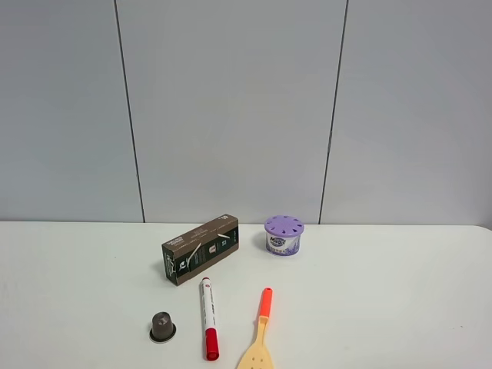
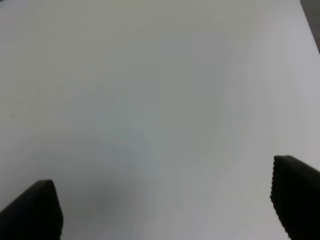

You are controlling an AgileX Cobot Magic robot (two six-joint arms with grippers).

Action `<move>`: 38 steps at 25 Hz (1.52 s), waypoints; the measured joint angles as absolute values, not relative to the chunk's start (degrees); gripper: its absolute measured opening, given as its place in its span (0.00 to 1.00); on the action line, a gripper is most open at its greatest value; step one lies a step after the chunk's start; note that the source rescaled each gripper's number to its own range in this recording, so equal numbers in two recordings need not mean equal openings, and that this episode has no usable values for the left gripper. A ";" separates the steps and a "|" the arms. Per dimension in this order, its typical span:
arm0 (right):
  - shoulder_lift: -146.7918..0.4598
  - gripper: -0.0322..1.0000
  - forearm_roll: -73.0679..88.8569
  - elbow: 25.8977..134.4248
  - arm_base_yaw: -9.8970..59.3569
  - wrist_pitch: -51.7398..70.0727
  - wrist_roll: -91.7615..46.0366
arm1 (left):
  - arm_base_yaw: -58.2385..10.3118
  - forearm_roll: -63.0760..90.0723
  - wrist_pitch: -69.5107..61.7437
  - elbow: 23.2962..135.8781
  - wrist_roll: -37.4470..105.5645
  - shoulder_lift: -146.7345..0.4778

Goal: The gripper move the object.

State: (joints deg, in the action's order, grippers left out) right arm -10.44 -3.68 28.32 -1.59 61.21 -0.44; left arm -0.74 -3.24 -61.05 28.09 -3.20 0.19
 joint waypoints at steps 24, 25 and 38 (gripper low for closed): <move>-10.44 1.00 -3.98 28.32 0.29 61.21 2.38 | -0.74 -3.24 -61.05 28.09 -3.20 0.19; -10.44 1.00 -3.98 28.32 0.29 61.21 2.38 | -0.74 -3.24 -61.05 28.09 -3.20 0.19; -10.44 1.00 -3.98 28.32 0.29 61.21 2.38 | -0.74 -3.24 -61.05 28.09 -3.20 0.19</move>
